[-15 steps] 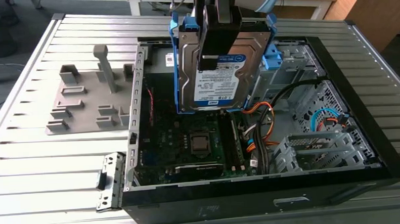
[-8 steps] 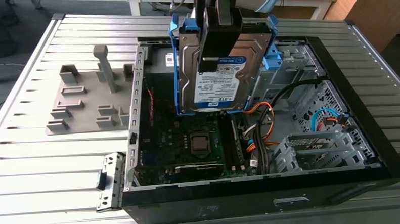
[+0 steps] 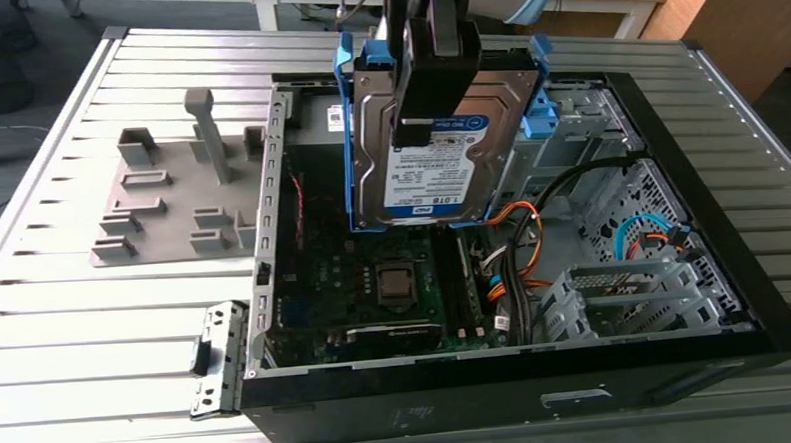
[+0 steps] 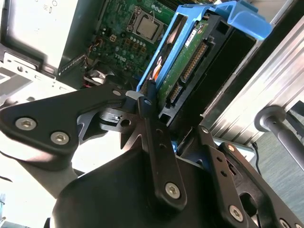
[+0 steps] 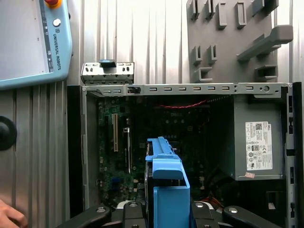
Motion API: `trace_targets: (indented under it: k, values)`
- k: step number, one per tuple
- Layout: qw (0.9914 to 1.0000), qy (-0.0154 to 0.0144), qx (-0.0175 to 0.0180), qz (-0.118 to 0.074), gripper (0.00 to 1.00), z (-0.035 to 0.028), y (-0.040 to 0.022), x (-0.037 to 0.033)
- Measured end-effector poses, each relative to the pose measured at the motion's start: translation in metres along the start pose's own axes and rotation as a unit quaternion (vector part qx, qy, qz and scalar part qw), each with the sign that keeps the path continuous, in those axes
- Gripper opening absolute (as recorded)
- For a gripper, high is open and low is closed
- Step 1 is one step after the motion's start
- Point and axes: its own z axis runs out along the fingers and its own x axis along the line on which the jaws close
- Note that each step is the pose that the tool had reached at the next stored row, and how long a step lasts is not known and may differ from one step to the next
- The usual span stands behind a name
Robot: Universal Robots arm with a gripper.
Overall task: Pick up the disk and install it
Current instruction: 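Pick up the disk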
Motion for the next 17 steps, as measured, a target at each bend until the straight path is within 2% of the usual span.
trace_targets:
  k: [17]
  values:
    - [1.0,0.0,0.0,0.0,0.36,-0.0002,-0.0002,0.0088]
